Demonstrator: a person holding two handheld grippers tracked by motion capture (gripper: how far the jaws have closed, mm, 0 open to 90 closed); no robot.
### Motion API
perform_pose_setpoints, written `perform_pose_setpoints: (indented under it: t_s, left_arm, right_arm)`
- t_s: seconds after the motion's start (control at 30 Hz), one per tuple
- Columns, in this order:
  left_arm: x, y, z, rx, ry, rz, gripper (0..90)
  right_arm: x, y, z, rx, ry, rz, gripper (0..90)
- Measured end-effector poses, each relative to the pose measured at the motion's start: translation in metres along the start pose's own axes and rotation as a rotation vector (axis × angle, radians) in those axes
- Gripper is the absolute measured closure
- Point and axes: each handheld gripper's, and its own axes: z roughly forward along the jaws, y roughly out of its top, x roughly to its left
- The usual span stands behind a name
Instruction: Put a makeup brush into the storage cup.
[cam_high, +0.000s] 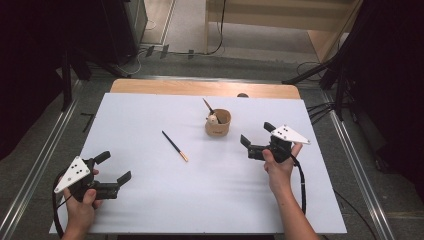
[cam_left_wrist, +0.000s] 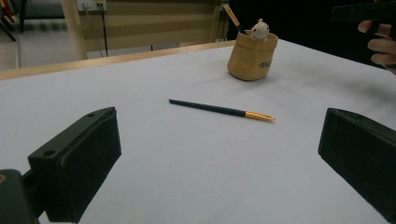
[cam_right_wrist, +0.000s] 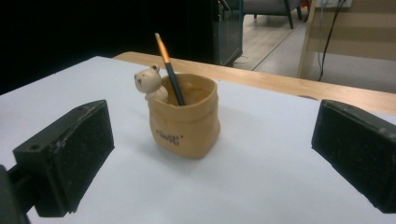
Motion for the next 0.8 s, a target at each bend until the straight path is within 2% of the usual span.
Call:
perform_pose_setpoints:
  t_s: [0.6, 0.8]
  left_arm:
    - [0.000, 0.000, 0.001, 0.000, -0.003, -0.001, 0.0]
    - [0.002, 0.000, -0.001, -0.006, 0.006, 0.000, 0.0]
  right_arm:
    - [-0.030, -0.032, -0.067, -0.025, -0.051, 0.045, 0.0]
    - [-0.031, -0.039, -0.088, -0.028, -0.058, 0.025, 0.0]
